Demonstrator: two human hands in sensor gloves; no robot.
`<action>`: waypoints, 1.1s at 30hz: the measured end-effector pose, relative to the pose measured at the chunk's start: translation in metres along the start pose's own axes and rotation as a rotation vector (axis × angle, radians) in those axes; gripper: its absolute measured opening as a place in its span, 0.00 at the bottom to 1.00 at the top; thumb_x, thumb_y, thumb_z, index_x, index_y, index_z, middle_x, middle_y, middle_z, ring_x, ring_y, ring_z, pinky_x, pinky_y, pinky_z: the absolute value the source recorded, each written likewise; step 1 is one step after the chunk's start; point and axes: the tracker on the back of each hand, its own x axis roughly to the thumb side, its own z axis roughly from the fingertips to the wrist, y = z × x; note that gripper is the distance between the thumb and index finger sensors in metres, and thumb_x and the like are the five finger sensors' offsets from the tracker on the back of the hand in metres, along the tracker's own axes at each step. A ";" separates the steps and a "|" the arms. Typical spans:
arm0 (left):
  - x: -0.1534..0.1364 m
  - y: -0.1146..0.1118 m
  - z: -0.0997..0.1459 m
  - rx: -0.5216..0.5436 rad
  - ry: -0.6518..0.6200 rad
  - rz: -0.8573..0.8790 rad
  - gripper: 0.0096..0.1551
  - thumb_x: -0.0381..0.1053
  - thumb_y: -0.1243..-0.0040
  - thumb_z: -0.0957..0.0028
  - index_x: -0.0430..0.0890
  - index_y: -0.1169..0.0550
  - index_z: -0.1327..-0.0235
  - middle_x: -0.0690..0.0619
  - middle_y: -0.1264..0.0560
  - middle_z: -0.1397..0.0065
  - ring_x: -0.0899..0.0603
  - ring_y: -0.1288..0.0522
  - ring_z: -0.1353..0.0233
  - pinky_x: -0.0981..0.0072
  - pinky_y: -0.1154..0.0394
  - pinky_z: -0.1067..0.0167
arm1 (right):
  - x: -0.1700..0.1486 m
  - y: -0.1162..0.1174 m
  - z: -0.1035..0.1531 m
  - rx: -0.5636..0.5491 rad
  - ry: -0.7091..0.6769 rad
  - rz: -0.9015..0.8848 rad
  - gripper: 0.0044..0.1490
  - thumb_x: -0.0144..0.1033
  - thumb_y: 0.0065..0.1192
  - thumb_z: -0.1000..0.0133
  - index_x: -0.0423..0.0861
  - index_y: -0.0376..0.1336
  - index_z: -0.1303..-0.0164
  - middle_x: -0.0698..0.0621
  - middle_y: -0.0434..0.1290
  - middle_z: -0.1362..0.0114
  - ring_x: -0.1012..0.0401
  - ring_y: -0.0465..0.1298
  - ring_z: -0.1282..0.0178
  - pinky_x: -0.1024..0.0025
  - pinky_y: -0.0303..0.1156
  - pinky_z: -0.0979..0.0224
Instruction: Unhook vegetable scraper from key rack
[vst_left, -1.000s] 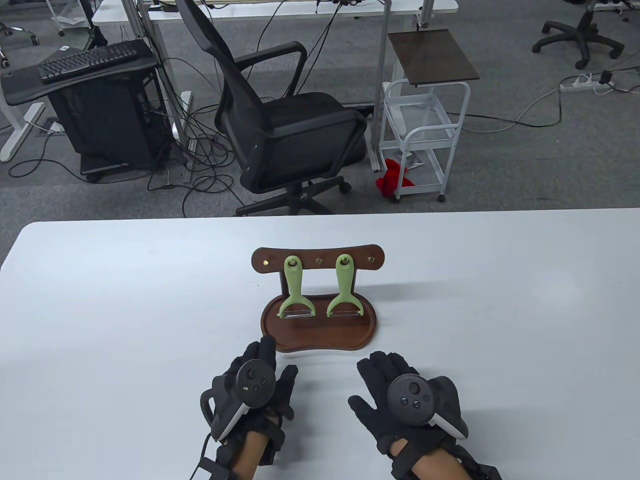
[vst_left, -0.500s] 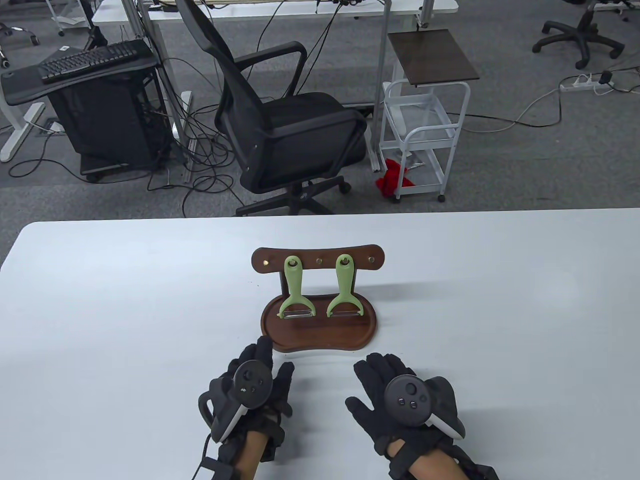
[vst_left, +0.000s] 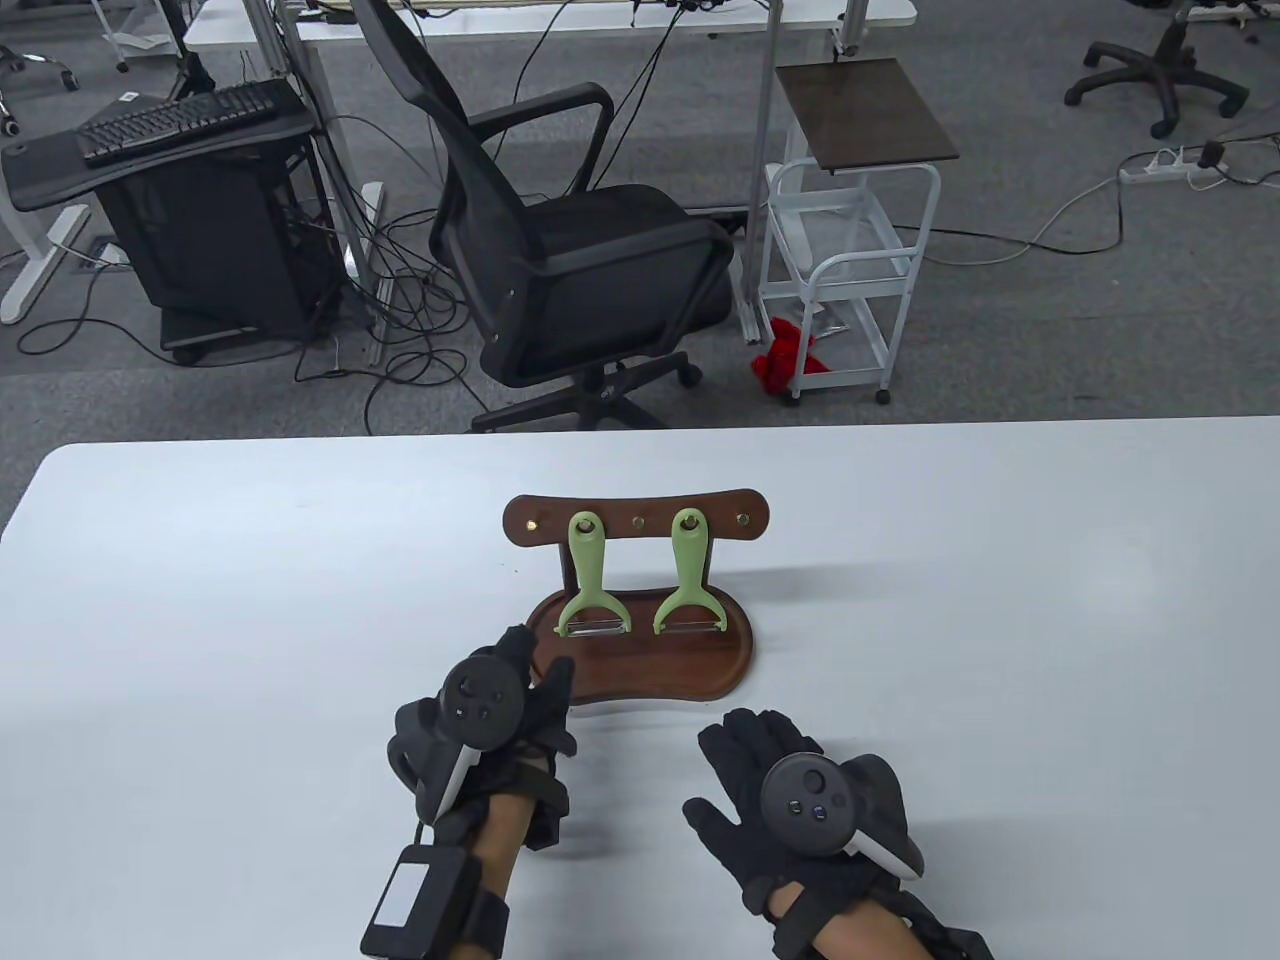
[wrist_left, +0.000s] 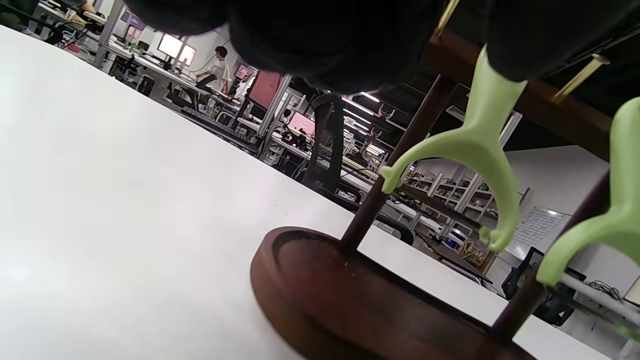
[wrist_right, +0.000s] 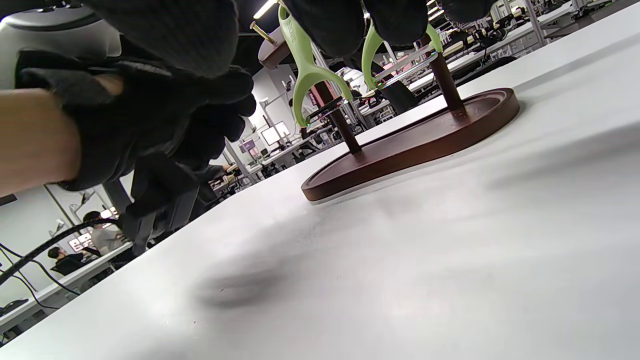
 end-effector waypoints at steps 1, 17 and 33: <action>0.002 0.001 -0.004 0.003 0.003 -0.008 0.35 0.65 0.35 0.47 0.47 0.26 0.32 0.46 0.22 0.42 0.45 0.20 0.56 0.43 0.25 0.51 | 0.000 0.000 0.000 0.001 0.000 0.001 0.46 0.51 0.58 0.44 0.35 0.53 0.24 0.29 0.51 0.18 0.27 0.48 0.25 0.24 0.46 0.32; 0.049 -0.007 -0.042 0.021 0.018 -0.136 0.38 0.67 0.31 0.50 0.47 0.25 0.33 0.48 0.21 0.44 0.47 0.20 0.59 0.44 0.24 0.53 | 0.000 0.000 0.000 0.007 0.009 -0.002 0.46 0.52 0.58 0.44 0.35 0.53 0.24 0.29 0.51 0.18 0.27 0.48 0.25 0.24 0.46 0.32; 0.056 -0.022 -0.068 0.007 0.150 -0.182 0.38 0.72 0.31 0.51 0.48 0.23 0.38 0.48 0.20 0.47 0.48 0.20 0.61 0.46 0.23 0.56 | -0.001 0.000 -0.002 0.013 0.016 -0.009 0.46 0.52 0.58 0.44 0.35 0.53 0.24 0.29 0.51 0.18 0.27 0.48 0.25 0.24 0.46 0.32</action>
